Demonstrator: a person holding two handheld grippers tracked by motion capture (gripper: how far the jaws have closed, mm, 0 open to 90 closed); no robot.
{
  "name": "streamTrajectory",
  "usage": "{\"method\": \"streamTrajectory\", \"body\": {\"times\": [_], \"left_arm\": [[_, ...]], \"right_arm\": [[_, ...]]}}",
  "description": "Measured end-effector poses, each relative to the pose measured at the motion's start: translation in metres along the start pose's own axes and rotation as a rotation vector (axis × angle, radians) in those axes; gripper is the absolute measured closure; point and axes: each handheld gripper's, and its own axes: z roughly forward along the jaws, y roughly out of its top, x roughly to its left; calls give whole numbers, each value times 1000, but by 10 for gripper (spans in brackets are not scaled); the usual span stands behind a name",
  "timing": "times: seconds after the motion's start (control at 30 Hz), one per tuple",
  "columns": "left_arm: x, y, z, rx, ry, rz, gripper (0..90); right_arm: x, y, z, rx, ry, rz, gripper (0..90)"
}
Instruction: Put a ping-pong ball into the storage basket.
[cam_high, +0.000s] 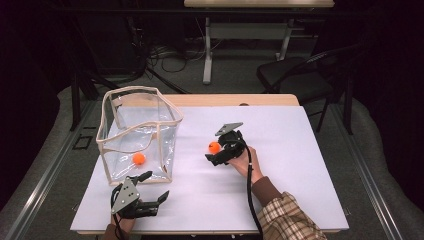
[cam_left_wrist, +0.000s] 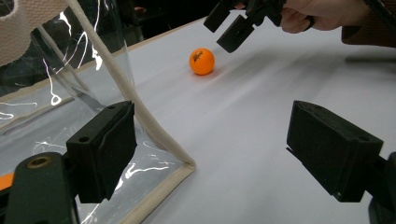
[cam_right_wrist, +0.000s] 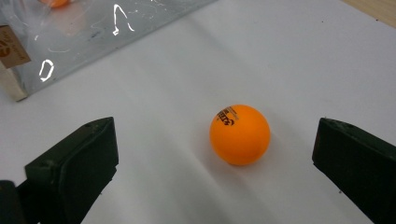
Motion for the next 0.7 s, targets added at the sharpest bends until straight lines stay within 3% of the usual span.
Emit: {"method": "streamTrajectory", "body": {"times": [0.17, 0.7], "left_arm": [[0, 0, 0, 2, 1, 1, 158], [0, 0, -1, -3, 1, -2, 158]], "right_arm": [[-5, 1, 6, -5, -8, 26, 0], [-9, 3, 25, 38, -8, 29, 0]]}}
